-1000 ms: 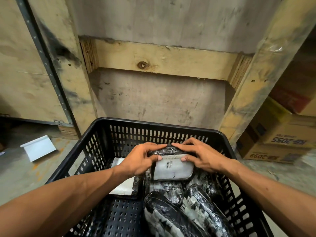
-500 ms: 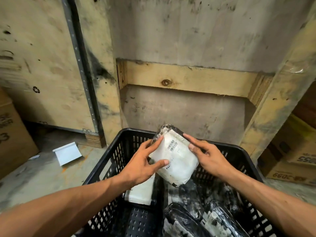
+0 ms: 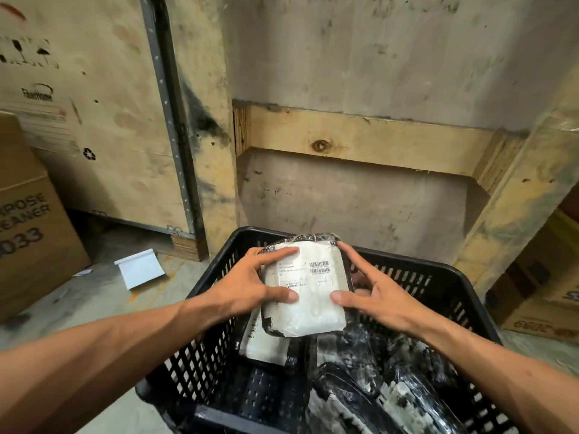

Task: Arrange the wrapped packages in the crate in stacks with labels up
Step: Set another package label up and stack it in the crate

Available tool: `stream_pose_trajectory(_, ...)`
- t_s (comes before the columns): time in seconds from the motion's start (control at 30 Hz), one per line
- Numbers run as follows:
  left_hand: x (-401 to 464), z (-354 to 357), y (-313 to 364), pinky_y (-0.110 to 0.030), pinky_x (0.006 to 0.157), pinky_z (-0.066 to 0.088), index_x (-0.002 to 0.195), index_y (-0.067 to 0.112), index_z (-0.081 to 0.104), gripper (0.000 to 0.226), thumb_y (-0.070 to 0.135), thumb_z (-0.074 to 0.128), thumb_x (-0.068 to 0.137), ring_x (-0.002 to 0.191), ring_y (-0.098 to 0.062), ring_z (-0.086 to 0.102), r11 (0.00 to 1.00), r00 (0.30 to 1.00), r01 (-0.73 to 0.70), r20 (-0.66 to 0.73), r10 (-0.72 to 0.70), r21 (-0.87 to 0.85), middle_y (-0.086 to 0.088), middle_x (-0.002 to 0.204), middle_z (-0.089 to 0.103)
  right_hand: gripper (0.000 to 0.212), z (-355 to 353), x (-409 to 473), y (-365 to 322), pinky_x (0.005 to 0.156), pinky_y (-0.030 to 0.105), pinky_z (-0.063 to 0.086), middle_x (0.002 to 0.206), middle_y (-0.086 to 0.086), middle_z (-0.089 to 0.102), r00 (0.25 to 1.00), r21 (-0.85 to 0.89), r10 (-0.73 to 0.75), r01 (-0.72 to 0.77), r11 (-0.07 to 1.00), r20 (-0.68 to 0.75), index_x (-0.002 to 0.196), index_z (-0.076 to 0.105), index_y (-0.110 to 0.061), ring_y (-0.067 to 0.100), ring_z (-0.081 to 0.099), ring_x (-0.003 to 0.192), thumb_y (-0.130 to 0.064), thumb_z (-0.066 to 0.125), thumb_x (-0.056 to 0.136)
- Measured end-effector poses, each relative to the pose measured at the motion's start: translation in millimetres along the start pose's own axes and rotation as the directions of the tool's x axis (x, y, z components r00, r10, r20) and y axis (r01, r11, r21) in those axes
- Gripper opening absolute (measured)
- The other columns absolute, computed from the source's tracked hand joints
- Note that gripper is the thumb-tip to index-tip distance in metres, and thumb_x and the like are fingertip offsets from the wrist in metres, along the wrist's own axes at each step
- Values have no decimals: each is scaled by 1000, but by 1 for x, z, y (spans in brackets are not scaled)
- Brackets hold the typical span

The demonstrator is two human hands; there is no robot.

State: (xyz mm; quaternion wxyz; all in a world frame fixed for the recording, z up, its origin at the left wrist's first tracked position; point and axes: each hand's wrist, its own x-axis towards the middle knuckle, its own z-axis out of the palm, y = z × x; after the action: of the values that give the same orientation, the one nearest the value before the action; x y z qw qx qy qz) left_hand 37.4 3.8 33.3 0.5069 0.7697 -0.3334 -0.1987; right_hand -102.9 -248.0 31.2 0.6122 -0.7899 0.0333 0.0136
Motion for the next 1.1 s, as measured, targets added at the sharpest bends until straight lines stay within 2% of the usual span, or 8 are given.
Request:
stream_pose_trajectory(0.1,-1,-5,-4,-27,100,51,123,61,62,78,28,96,60,118,-13,51,999,996,39,78,-42,37,6,130,44,94,10,4,6,82,36,63,133,8,61,999,-2,-17,17,1000,37,137,41,-63,25,74,107,-12,92,76)
stream_pose_trajectory(0.33,-6,5,-28,-29,73,63,123,42,66,69,4,90,70,92,-19,74,961,975,217,-5,-221,-172,1,123,64,65,44,9,21,51,13,50,111,-5,69,992,-69,122,-125,990,-39,136,46,-46,2,68,54,-13,77,90)
stream_pose_trajectory(0.47,-5,7,-43,-30,82,61,139,39,55,76,5,84,78,106,-21,65,930,934,358,14,-358,-78,2,132,50,62,61,18,38,51,16,50,98,-6,74,974,-71,224,-225,972,-23,141,46,-40,1,65,51,-14,75,93)
stream_pose_trajectory(0.6,-3,6,-55,-37,97,56,150,37,43,89,8,84,76,114,-25,63,903,902,430,47,-429,-10,-7,141,52,62,72,33,57,65,42,50,89,-14,79,949,-54,314,-316,947,-35,138,44,-47,25,60,67,-20,75,92)
stream_pose_trajectory(0.73,4,13,-70,-48,105,50,154,31,38,93,4,83,77,119,-35,62,877,877,480,21,-481,29,-15,138,58,66,81,47,71,62,31,54,104,-7,75,934,-121,353,-356,927,-46,144,40,-48,13,62,65,-25,74,91)
stream_pose_trajectory(0.87,10,20,-84,-43,93,59,156,28,33,91,-3,76,83,104,-29,69,874,874,485,13,-486,26,-15,137,59,67,95,59,85,81,37,64,124,-7,66,923,-162,375,-383,909,-82,148,35,-48,23,74,96,-23,69,96)
stream_pose_trajectory(0.97,17,23,-90,-33,81,61,157,28,31,86,-3,71,88,90,-18,69,878,881,472,-21,-472,80,-11,138,56,67,105,66,91,68,14,55,140,-3,59,934,-234,342,-358,904,-108,154,30,-45,6,67,92,-24,64,101)
stream_pose_trajectory(1.1,21,27,-101,-25,50,53,159,25,28,80,-4,63,93,45,-2,54,868,872,486,1,-489,103,-9,107,67,68,115,69,97,117,38,40,165,-2,35,930,-248,347,-368,896,-124,161,21,-44,23,43,145,-28,57,105)
